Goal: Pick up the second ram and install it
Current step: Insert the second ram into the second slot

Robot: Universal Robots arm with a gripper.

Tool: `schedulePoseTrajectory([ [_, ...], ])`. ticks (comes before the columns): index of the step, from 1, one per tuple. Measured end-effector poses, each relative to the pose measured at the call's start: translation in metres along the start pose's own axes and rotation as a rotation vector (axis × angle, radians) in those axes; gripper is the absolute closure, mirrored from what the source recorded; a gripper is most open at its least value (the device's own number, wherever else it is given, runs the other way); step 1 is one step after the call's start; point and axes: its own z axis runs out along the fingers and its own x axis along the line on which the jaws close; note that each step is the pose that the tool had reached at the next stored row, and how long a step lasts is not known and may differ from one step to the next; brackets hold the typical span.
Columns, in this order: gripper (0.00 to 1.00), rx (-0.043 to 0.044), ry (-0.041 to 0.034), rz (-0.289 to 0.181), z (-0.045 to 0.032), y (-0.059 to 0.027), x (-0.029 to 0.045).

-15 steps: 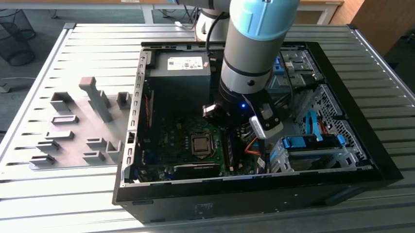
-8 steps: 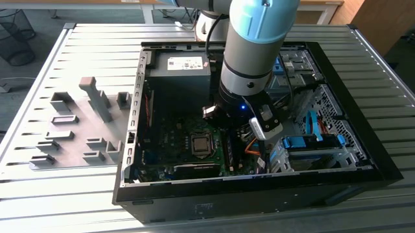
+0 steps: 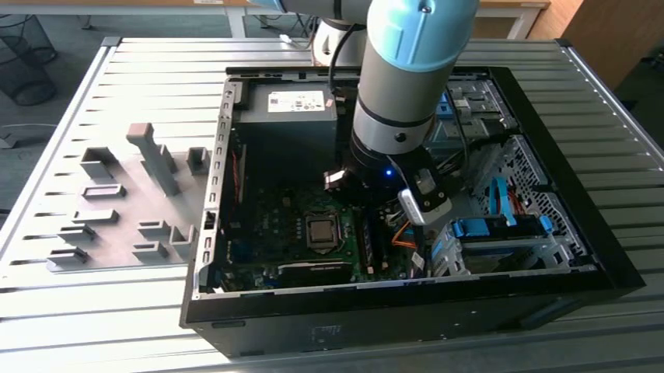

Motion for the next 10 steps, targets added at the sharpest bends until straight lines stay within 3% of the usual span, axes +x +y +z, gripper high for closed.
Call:
schedulePoseTrajectory([
  [10, 0.86, -0.0011, 0.0004, 0.0, 0.0011, 0.0, 0.0001],
])
